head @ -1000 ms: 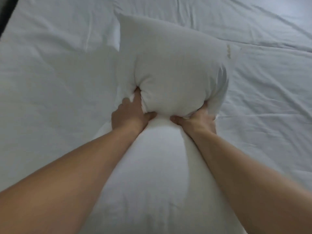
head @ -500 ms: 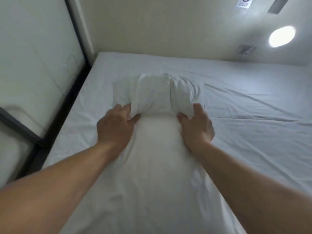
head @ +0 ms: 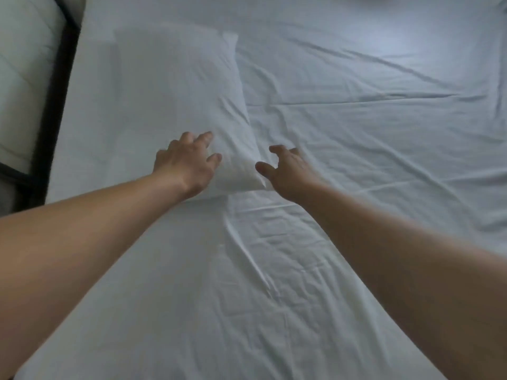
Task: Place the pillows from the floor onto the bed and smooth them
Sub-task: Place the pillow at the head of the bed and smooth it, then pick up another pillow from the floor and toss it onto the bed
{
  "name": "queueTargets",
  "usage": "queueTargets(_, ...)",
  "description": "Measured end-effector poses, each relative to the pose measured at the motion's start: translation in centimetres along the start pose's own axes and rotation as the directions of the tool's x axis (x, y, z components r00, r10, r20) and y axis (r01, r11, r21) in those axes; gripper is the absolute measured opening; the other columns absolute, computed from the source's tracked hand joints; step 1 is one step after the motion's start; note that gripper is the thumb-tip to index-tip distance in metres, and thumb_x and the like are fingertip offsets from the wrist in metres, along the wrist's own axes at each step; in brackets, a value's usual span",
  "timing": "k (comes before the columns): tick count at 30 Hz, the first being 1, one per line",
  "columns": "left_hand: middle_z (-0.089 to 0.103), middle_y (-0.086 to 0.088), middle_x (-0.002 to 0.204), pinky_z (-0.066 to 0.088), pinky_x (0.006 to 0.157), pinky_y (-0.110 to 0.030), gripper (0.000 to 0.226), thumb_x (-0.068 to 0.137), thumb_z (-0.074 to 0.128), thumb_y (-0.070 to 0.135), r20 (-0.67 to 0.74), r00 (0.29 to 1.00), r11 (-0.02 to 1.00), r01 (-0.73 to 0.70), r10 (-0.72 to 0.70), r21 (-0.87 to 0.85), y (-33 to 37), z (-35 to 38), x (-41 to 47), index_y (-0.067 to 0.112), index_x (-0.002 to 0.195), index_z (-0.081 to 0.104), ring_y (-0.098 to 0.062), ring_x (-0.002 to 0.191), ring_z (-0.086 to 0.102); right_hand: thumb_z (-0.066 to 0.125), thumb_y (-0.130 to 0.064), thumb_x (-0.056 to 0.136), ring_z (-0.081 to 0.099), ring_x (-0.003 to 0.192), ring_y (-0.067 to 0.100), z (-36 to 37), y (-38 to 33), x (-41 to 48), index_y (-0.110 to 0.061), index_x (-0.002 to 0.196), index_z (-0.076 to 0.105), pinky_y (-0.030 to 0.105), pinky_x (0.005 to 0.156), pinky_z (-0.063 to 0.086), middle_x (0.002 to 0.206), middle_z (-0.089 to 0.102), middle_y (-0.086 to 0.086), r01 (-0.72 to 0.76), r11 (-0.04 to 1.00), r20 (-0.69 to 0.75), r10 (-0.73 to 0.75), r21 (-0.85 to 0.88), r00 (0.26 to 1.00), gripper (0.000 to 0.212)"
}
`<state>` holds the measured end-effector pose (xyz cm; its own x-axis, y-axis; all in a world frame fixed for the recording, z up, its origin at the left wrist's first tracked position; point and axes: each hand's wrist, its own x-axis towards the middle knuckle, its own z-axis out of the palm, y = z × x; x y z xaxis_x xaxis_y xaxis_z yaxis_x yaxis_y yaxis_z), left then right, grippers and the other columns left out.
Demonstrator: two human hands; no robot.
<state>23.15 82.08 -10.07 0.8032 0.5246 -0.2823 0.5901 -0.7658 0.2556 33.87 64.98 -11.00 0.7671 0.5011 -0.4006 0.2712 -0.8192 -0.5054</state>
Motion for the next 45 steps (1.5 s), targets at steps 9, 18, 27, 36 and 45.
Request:
queueTargets(9,0.052,-0.008,0.133,0.042,0.096,-0.044,0.052,0.092,0.05,0.044,0.334,0.744,0.815,-0.549,0.578,-0.186,20.2,16.4,-18.7,0.024,0.139,0.044,-0.032,0.117,0.05,0.057,-0.053,0.084,0.041,0.124,0.041,2.7,30.8,-28.1,-0.012,0.141,0.032,0.046,0.101,0.037,0.141,0.032,0.021,-0.84,0.527,0.038,0.844,0.129,0.536,0.074)
queueTargets(18,0.037,-0.015,0.14,0.04,0.093,-0.049,0.108,0.07,0.06,0.069,0.725,0.456,0.689,-0.724,0.516,-0.035,32.8,37.3,-34.4,0.024,0.149,0.003,-0.037,0.12,0.043,0.071,-0.082,0.044,0.029,0.135,0.045,10.3,46.6,-39.3,-0.025,0.151,0.002,0.067,0.102,0.03,0.155,0.023,0.014,-0.602,-0.44,0.598,0.798,0.666,0.078,0.14)
queueTargets(27,0.065,-0.001,0.09,0.039,0.061,-0.033,0.024,0.075,0.06,0.027,0.681,0.498,0.784,-0.592,0.537,-0.186,30.9,41.6,-34.7,0.019,0.093,0.047,-0.025,0.079,0.061,0.068,-0.025,0.055,0.064,0.086,0.032,13.5,47.7,-35.3,-0.003,0.107,0.058,0.04,0.082,0.057,0.1,0.066,0.012,-0.627,-0.27,0.35,0.937,0.731,0.005,0.057)
queueTargets(36,0.049,0.009,0.063,0.025,0.048,-0.032,0.021,0.074,0.055,0.034,0.583,0.506,0.75,-0.582,0.636,-0.315,30.4,27.0,-39.3,0.027,0.076,0.034,-0.016,0.059,0.047,0.052,0.004,0.078,0.061,0.075,0.03,2.8,38.4,-41.6,0.005,0.112,0.057,0.034,0.066,0.051,0.09,0.061,0.015,-0.306,-0.316,0.308,0.948,0.898,-0.076,0.035)
queueTargets(45,0.053,0.007,0.069,0.03,0.055,-0.032,0.025,0.075,0.057,0.023,0.196,0.755,0.77,-0.555,0.625,-0.316,37.2,4.2,-31.8,0.031,0.074,0.033,-0.022,0.068,0.059,0.045,0.014,0.055,0.058,0.058,0.028,-20.4,22.6,-33.9,0.0,0.076,0.059,0.031,0.052,0.054,0.064,0.057,0.011,0.006,0.027,-0.027,0.966,1.0,0.258,0.029)
